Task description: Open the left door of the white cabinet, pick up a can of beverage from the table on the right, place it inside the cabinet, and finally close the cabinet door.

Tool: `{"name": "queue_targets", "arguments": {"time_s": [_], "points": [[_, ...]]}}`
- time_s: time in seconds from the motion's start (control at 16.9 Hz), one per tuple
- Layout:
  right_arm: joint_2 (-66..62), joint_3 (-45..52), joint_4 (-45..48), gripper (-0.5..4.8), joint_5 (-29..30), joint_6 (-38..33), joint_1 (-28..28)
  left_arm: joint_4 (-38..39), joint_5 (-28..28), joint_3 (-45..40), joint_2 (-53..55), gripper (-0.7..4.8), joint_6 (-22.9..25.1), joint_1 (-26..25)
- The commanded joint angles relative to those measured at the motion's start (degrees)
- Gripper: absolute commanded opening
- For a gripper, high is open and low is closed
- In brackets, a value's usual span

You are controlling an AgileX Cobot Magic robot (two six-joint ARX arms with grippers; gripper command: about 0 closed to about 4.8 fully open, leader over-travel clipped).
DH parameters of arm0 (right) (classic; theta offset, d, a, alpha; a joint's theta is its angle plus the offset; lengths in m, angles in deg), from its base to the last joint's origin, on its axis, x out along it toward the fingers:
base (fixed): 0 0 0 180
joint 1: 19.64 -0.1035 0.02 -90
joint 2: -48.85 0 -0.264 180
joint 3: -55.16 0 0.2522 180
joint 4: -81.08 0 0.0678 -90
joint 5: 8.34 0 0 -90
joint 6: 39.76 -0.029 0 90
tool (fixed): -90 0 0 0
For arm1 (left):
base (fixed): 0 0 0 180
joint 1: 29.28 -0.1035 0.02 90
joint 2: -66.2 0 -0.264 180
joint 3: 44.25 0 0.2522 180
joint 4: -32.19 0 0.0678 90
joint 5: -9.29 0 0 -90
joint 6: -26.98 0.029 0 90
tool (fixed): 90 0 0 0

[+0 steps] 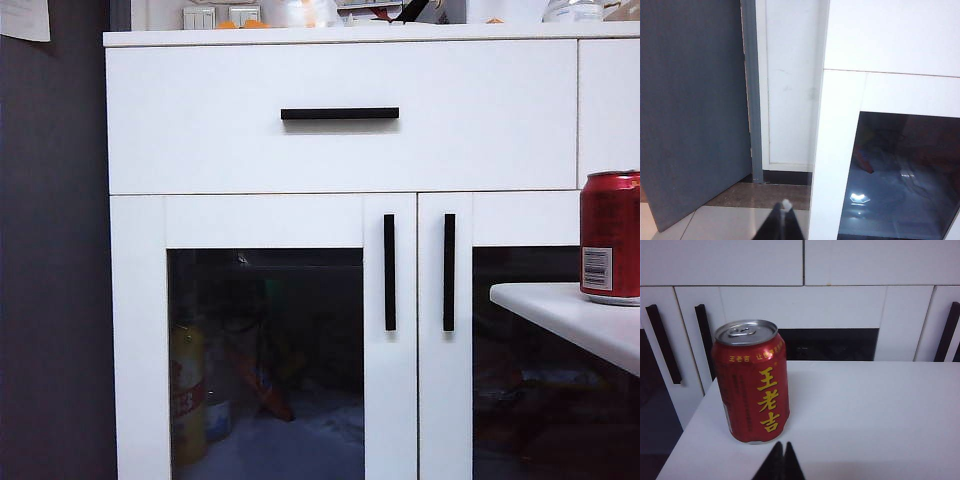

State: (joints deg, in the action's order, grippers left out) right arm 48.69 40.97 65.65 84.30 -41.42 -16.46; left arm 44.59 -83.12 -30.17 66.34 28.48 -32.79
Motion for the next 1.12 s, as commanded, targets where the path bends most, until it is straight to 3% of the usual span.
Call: {"name": "queue_targets", "arguments": {"time_s": [0.06,0.35,0.41,0.47,0.53,0.59,0.71,0.77,0.89,0.94,1.12], "points": [[0.0,0.2,0.4,-0.06,-0.1,-0.2,0.0,-0.4,0.3,0.0,-0.1,-0.05,0.0,-0.1],[0.0,0.1,0.5,-0.05,-0.1,0.0,0.0,-0.4,1.1,0.0,-0.1,-0.05,-0.1,-0.1],[0.0,-0.4,0.7,0.33,-0.1,-0.1,0.0,-0.5,1.1,0.3,-0.1,0.02,-0.8,0.0],[0.0,-2.4,0.0,2.36,0.1,-0.2,-0.1,-0.5,1.1,1.0,-0.1,0.98,-3.2,0.0],[0.0,-4.3,-0.3,3.50,0.1,-0.2,-0.1,-0.5,1.1,1.7,-0.1,2.23,-4.1,0.0],[0.0,-6.3,-0.3,3.70,0.1,-0.1,-0.1,-0.5,1.1,2.2,-0.1,3.38,-4.1,0.0],[0.0,-8.9,-1.1,3.98,0.1,-0.1,-0.1,0.3,0.8,3.2,-0.1,4.79,-4.2,0.0],[0.0,-10.4,-3.5,4.77,0.1,-0.1,-0.1,0.9,0.5,4.2,-0.1,4.79,-6.4,0.0],[0.0,-12.7,-7.9,4.79,1.2,-0.7,-0.1,2.0,-2.7,6.6,-0.1,4.79,-8.7,0.0],[0.0,-13.9,-7.9,4.79,4.5,-3.6,-0.1,2.6,-4.8,7.9,-0.1,4.79,-8.6,0.0],[-0.1,-18.9,-9.2,4.79,8.0,-3.6,-0.1,3.6,-9.6,13.5,0.2,4.79,-7.7,0.0]]}}
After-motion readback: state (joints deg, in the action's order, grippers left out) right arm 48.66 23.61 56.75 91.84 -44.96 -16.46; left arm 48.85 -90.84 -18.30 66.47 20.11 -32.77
